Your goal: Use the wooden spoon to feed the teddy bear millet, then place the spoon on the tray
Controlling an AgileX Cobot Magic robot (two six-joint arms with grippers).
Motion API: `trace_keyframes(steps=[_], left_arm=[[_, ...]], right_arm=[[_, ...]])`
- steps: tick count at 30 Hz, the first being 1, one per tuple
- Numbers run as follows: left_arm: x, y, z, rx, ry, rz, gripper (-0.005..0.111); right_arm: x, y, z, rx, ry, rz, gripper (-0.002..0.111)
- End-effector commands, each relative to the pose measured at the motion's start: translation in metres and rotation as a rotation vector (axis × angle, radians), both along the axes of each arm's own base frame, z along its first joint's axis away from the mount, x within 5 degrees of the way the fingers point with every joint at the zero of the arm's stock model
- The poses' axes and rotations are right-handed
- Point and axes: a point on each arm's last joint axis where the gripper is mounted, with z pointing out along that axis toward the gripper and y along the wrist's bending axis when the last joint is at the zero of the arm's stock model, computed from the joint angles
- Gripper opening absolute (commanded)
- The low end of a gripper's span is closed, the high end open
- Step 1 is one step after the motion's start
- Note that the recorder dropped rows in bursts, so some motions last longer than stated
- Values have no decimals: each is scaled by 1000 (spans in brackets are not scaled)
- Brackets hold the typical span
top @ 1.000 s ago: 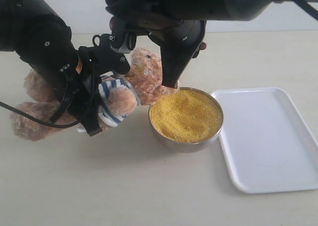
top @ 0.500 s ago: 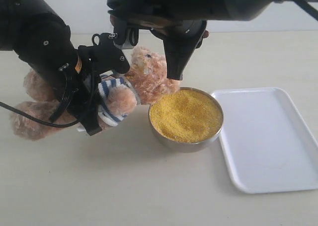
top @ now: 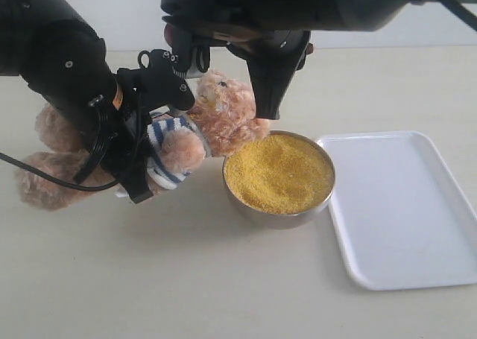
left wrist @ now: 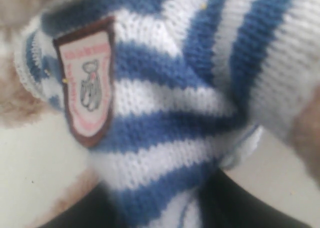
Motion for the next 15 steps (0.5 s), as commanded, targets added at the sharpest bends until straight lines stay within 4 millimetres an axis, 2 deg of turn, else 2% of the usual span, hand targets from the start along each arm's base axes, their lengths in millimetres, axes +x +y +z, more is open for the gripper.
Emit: trace_keyframes(steps=[1,15], left_arm=[[1,-2,5,-18,-22,1,4],[1,-2,5,-14,-23,-1,4]], right_arm=[[-1,-2,6,-8,-14,6,-1],[2,-3,11,-43,-69,18,-1]])
